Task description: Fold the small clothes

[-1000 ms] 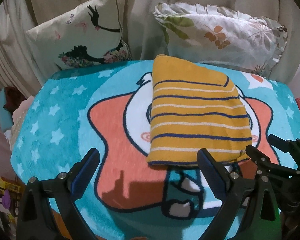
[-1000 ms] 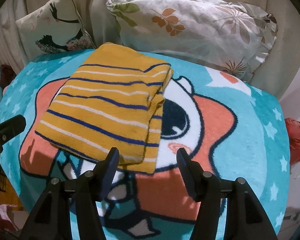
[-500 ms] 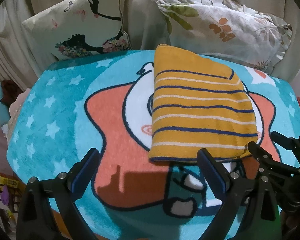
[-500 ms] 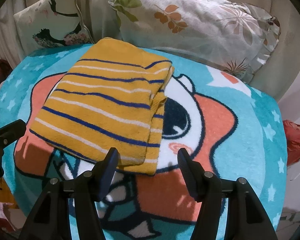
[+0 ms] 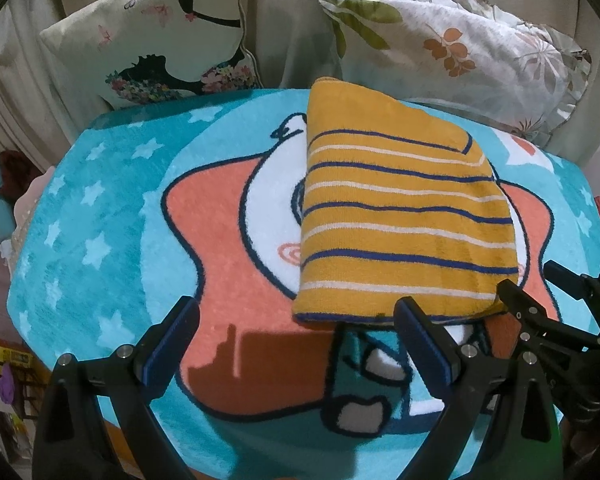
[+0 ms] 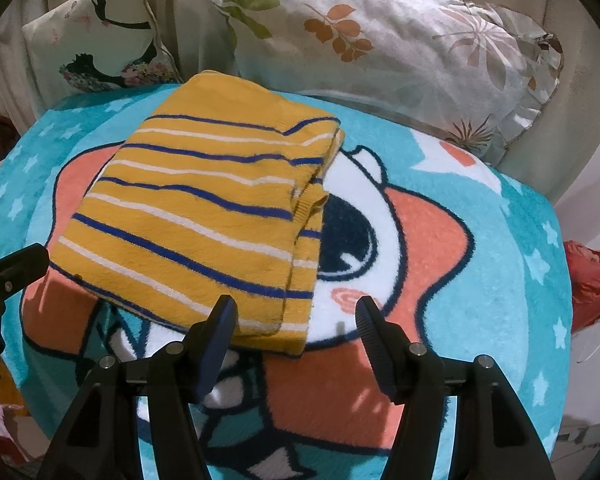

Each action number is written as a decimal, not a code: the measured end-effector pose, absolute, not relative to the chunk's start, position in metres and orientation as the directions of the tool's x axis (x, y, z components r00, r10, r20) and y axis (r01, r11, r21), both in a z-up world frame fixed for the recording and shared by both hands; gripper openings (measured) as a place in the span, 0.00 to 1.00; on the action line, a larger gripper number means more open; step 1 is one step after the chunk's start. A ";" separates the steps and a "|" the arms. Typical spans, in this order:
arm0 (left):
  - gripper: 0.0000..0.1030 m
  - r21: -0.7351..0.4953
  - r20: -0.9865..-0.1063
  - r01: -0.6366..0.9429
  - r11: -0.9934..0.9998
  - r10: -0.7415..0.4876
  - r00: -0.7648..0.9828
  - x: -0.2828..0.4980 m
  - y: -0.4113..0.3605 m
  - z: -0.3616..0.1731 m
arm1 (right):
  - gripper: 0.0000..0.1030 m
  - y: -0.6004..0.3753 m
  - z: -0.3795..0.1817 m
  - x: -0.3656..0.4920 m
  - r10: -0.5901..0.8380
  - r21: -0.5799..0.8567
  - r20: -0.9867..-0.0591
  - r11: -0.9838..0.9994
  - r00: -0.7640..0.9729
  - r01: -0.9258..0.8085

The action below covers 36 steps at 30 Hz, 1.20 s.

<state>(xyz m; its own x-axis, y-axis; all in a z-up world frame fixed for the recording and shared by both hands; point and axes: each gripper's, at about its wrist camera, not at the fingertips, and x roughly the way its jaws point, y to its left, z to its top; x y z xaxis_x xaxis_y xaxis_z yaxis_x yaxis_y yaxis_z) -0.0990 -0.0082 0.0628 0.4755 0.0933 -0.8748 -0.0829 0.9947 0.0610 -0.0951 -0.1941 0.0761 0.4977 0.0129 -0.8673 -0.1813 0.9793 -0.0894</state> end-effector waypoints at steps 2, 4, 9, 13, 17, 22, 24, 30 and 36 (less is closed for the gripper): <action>0.94 0.057 -0.877 -0.084 0.995 0.090 0.471 -0.099 -0.009 0.061 | 0.65 -0.196 0.075 -0.094 0.013 -0.088 -0.869 0.980 0.494 -0.181; 0.94 0.055 -0.879 -0.085 0.995 0.089 0.468 -0.098 -0.010 0.060 | 0.65 -0.197 0.074 -0.094 0.013 -0.088 -0.870 0.980 0.493 -0.180; 0.94 0.049 -0.881 -0.092 0.995 0.086 0.464 -0.098 -0.011 0.060 | 0.66 -0.198 0.074 -0.094 0.010 -0.092 -0.871 0.979 0.492 -0.184; 0.94 0.043 -0.882 -0.103 0.994 0.086 0.464 -0.098 -0.010 0.061 | 0.66 -0.198 0.073 -0.094 0.008 -0.097 -0.871 0.977 0.491 -0.188; 0.94 0.040 -0.882 -0.105 0.994 0.085 0.463 -0.098 -0.010 0.061 | 0.67 -0.197 0.072 -0.095 0.012 -0.096 -0.872 0.976 0.489 -0.196; 0.94 0.040 -0.882 -0.111 0.993 0.087 0.463 -0.100 -0.011 0.061 | 0.67 -0.196 0.071 -0.096 0.007 -0.105 -0.872 0.974 0.490 -0.202; 0.94 0.040 -0.881 -0.114 0.993 0.089 0.465 -0.101 -0.011 0.061 | 0.68 -0.196 0.071 -0.097 0.005 -0.108 -0.873 0.973 0.488 -0.202; 0.94 0.042 -0.880 -0.129 0.991 0.098 0.464 -0.102 -0.010 0.061 | 0.68 -0.193 0.069 -0.097 -0.025 -0.143 -0.872 0.968 0.489 -0.205; 0.94 0.051 -0.878 -0.126 0.991 0.104 0.466 -0.102 -0.012 0.063 | 0.69 -0.189 0.069 -0.100 -0.040 -0.166 -0.868 0.963 0.496 -0.213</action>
